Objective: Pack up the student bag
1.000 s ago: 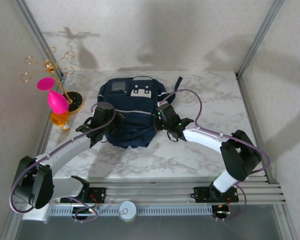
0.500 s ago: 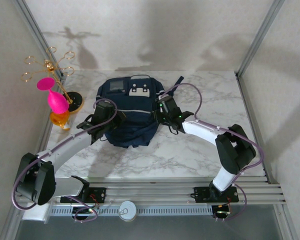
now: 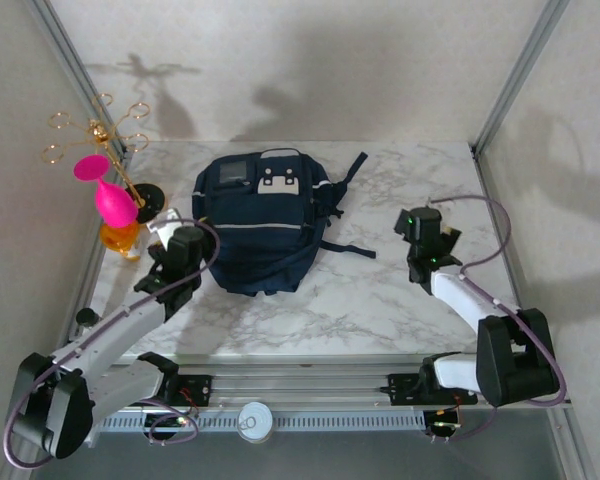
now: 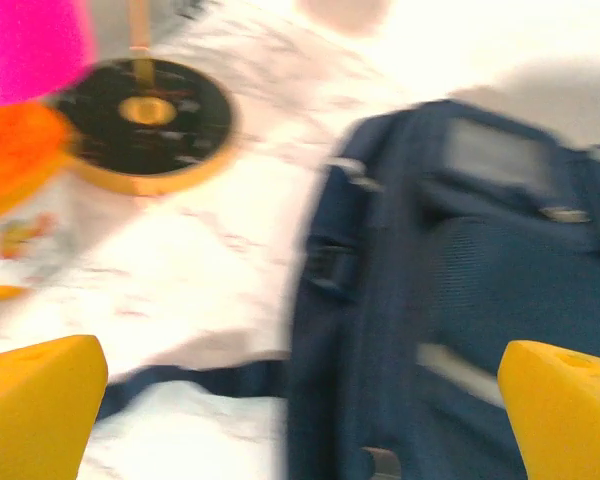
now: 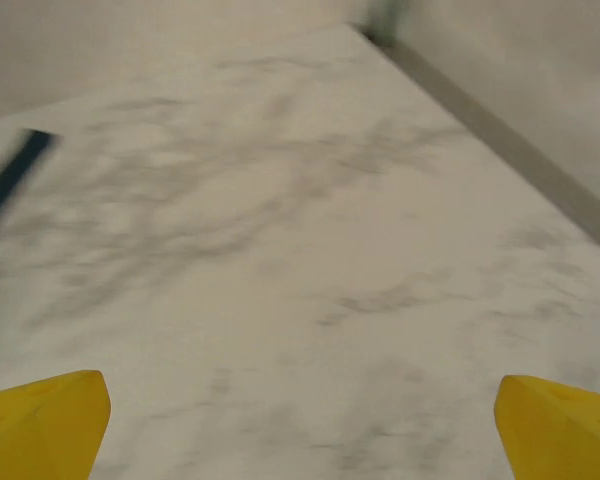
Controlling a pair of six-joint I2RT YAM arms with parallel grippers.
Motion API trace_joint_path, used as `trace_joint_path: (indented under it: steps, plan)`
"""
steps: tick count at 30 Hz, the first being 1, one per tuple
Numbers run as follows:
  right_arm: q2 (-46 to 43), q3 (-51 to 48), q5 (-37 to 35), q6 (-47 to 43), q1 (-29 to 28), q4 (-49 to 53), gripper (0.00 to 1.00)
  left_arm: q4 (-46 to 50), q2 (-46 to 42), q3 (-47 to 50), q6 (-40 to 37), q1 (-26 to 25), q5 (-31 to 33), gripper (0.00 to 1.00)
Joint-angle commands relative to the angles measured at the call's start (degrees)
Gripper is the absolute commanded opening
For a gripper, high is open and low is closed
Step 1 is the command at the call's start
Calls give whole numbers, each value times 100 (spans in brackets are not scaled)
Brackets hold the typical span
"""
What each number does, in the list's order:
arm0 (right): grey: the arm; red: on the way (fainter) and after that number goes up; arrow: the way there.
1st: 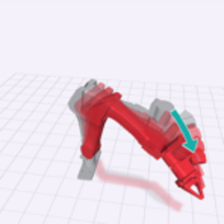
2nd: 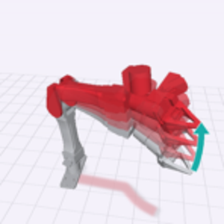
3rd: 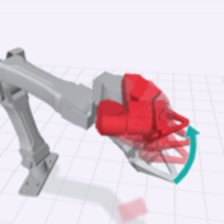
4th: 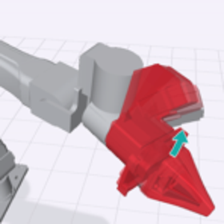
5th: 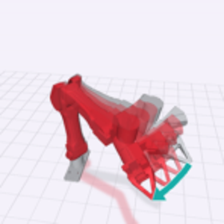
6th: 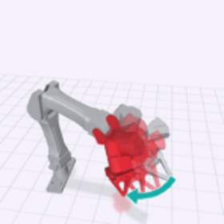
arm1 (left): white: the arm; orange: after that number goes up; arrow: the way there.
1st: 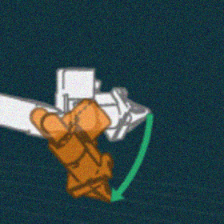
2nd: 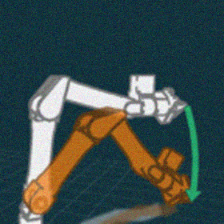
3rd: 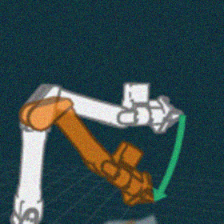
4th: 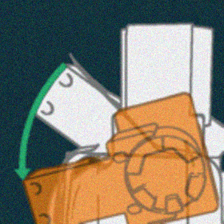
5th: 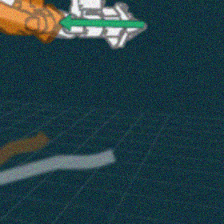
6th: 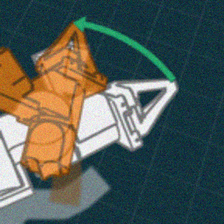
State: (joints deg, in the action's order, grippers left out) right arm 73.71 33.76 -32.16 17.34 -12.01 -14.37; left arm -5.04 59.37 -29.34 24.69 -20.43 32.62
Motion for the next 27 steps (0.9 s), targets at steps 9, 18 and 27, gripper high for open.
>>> trace_joint_path:
  steps: [9,18,27]
  plan:
    - [702,-2115,2046,-1514,962,-5340,99,-6068,949,2182,-2150,1135,-754,100]
    - [1494,-2143,3067,-1580,1201,-6019,99,-7499,2754,2025,-2293,1498,-2422,99]
    - [1488,-2146,3052,-1585,1192,-5998,99,-6989,2892,1675,-2080,1642,-2311,99]
